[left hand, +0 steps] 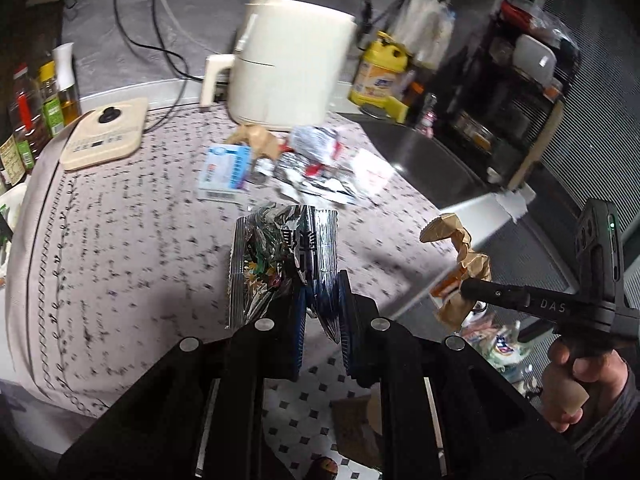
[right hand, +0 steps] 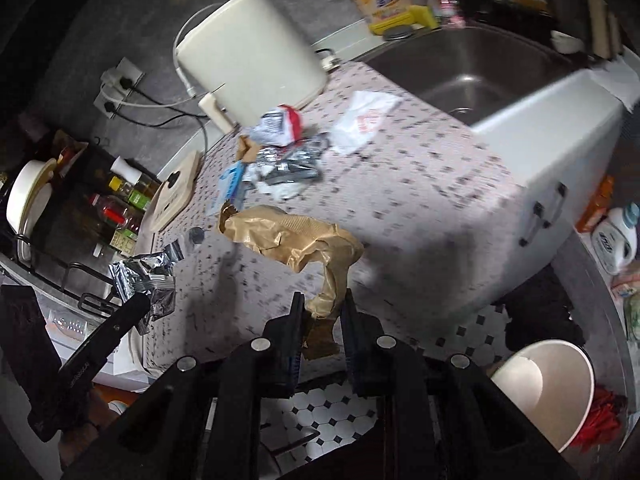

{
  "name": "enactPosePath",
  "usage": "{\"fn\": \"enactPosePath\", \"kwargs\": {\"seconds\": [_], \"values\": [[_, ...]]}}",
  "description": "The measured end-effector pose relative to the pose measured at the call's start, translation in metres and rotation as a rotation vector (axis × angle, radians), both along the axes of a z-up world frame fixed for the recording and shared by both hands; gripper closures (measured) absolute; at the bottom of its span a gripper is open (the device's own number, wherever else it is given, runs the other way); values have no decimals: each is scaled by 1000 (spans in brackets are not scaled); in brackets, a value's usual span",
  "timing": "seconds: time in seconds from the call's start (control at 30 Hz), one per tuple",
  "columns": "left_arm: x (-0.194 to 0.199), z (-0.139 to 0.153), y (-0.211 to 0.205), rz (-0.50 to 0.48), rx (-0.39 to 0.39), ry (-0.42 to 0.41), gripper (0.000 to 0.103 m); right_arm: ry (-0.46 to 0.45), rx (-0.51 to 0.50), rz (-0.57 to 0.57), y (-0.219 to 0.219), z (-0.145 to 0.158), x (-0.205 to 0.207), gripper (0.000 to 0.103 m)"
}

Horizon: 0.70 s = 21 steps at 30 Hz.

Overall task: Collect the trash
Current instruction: 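Grasp the brown paper with the right tool while the left tool holds the wrapper, then lower both tools over the white bin and open them to drop trash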

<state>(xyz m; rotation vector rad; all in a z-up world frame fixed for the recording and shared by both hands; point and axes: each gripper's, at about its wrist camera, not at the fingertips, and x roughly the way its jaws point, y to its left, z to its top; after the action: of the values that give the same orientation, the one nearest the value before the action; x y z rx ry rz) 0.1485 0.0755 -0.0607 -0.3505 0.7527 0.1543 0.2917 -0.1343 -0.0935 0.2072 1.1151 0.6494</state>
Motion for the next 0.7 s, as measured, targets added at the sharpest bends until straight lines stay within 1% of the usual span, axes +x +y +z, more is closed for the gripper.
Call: {"fn": "enactPosePath", "kwargs": {"seconds": [0.2,0.3,0.43,0.5,0.53,0.57,0.6,0.7], "values": [[2,-9,-55,-85,-3,21,88,36,-41,-119,-82,-21,-14,84],[5,-18,-81,-131,-11,37,88,55,-72,-172,-114,-32,-22,83],[8,-30,-115,-195,-21,53,88,96,-114,-251,-161,-56,-34,80],[9,-37,-130,-227,-24,62,88,130,-129,-275,-181,-74,-40,72],[10,-42,-138,-246,-26,71,88,140,-134,-289,-189,-82,-43,66],[11,-46,-145,-262,-29,80,88,149,-140,-303,-198,-90,-45,56],[11,-50,-152,-278,-30,90,88,160,-147,-323,-207,-98,-48,51],[12,-59,-169,-314,-34,112,88,199,-149,-378,-229,-111,-57,50]]}}
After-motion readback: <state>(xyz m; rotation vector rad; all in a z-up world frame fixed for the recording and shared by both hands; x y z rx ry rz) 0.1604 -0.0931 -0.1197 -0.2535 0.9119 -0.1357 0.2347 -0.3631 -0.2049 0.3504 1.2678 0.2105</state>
